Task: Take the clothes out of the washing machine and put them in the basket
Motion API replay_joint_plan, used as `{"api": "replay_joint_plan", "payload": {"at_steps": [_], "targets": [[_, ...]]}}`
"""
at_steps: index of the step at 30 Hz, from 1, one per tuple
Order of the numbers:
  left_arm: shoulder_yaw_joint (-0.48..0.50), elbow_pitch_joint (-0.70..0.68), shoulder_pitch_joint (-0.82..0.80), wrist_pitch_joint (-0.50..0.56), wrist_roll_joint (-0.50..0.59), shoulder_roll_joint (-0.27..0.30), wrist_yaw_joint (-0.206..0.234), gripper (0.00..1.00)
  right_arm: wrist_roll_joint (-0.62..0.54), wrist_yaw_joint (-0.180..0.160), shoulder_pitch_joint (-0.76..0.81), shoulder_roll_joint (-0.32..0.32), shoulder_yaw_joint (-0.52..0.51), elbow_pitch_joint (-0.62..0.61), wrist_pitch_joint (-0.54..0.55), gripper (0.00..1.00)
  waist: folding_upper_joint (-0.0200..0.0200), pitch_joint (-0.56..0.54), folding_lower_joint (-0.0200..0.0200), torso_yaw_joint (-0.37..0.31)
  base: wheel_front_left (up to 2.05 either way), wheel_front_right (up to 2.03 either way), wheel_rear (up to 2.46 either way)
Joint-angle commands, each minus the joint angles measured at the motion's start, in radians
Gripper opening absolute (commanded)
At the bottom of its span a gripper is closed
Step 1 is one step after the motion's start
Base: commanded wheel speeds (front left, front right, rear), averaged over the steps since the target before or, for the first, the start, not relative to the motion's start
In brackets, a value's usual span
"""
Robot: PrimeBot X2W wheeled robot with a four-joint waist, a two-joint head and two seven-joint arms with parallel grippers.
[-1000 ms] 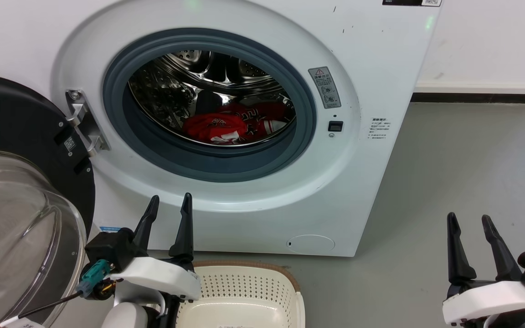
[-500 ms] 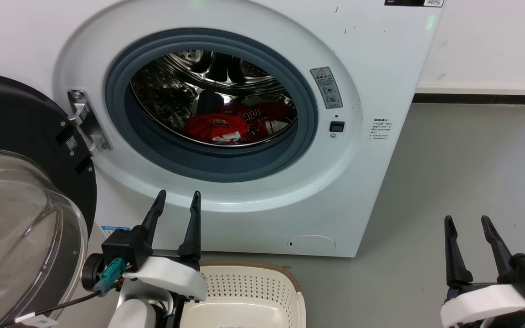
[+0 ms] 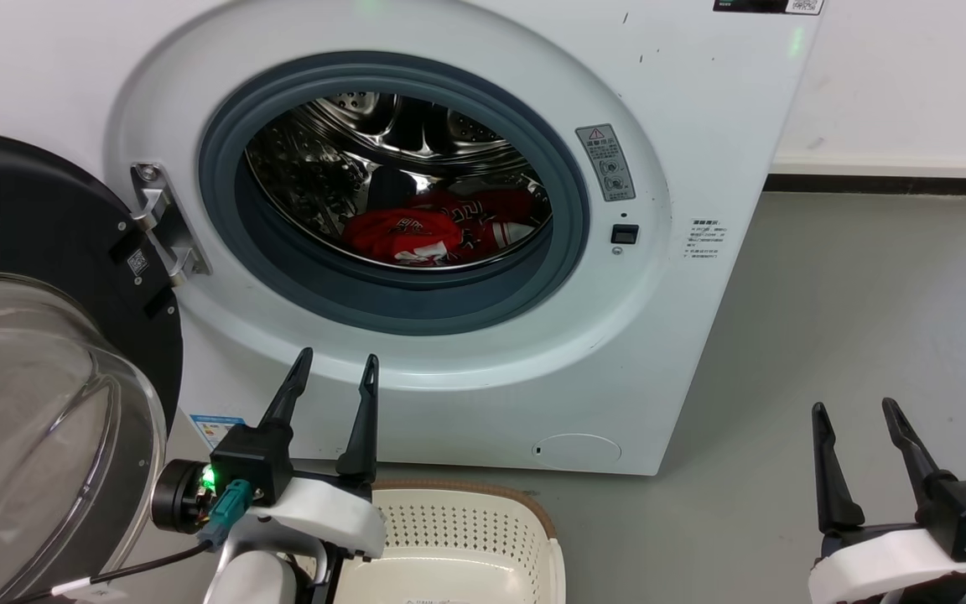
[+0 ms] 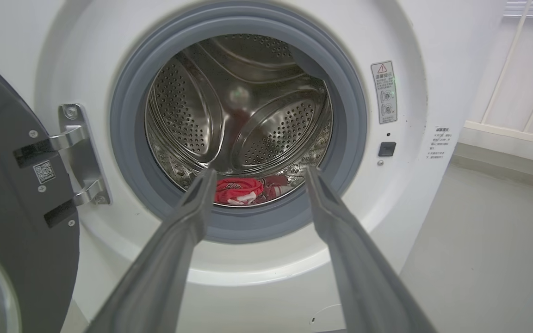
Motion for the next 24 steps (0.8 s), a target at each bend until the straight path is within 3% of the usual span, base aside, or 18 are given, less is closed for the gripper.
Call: {"api": "replay_joint_plan", "payload": {"at_steps": [1,9,24], "targets": [[-0.003,0.002,-0.013,-0.009,0.023,0.002,0.004,1.00,-0.021,0.000,0.011,-0.003,-0.001,0.002,-0.012,1.00,0.0000,0.000,0.0000,0.001,0.00,0.00,0.00],[-0.007,0.013,-0.013,-0.023,0.067,0.002,0.013,1.00,-0.067,0.000,0.015,-0.003,0.000,0.006,-0.023,1.00,0.0000,0.001,0.0000,0.004,0.00,0.00,0.00],[-0.001,0.025,-0.012,-0.022,0.045,0.002,0.014,1.00,-0.049,0.000,0.007,-0.002,0.000,0.021,-0.028,1.00,0.0000,0.004,0.0000,0.007,0.00,0.00,0.00]]}}
